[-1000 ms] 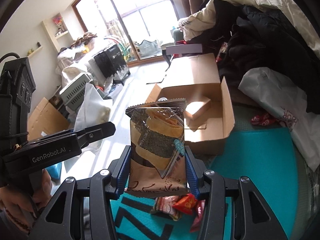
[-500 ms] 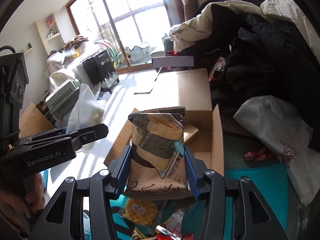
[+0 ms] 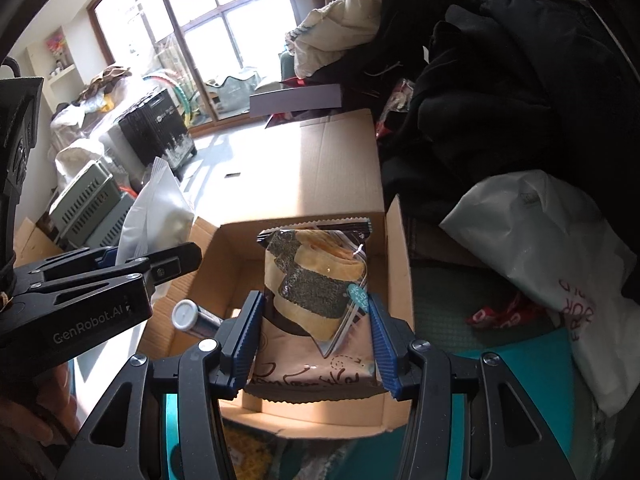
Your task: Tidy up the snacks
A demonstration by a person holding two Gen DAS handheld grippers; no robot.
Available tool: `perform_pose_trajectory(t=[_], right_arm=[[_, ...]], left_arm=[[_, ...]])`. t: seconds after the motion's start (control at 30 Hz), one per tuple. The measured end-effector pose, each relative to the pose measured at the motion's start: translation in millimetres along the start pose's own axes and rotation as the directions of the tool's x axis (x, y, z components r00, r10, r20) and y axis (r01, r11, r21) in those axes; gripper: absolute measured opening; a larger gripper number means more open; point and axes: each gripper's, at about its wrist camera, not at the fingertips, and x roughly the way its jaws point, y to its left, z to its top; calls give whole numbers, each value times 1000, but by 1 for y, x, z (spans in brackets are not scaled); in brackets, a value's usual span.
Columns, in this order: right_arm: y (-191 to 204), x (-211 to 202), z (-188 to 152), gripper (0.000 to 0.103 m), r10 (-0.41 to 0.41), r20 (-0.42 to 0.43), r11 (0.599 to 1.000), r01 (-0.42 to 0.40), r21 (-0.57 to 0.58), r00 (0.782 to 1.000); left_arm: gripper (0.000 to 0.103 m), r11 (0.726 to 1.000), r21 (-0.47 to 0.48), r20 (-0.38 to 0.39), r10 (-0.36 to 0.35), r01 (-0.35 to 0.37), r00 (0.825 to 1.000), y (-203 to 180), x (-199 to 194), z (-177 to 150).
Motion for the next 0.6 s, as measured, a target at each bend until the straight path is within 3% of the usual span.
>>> perform_pose_trajectory(t=[0.17, 0.33, 0.6], right_arm=[[-7, 11, -3, 52, -29, -29, 1000, 29, 10, 999], [-8, 18, -8, 53, -63, -61, 998, 64, 7, 996], [-9, 1, -13, 61, -91, -66, 996, 91, 1, 994]], left_arm=[[37, 998, 53, -18, 22, -21, 1000, -10, 9, -1], [39, 993, 69, -27, 95, -93, 995, -15, 12, -4], [39, 994, 79, -31, 78, -76, 996, -24, 5, -4]])
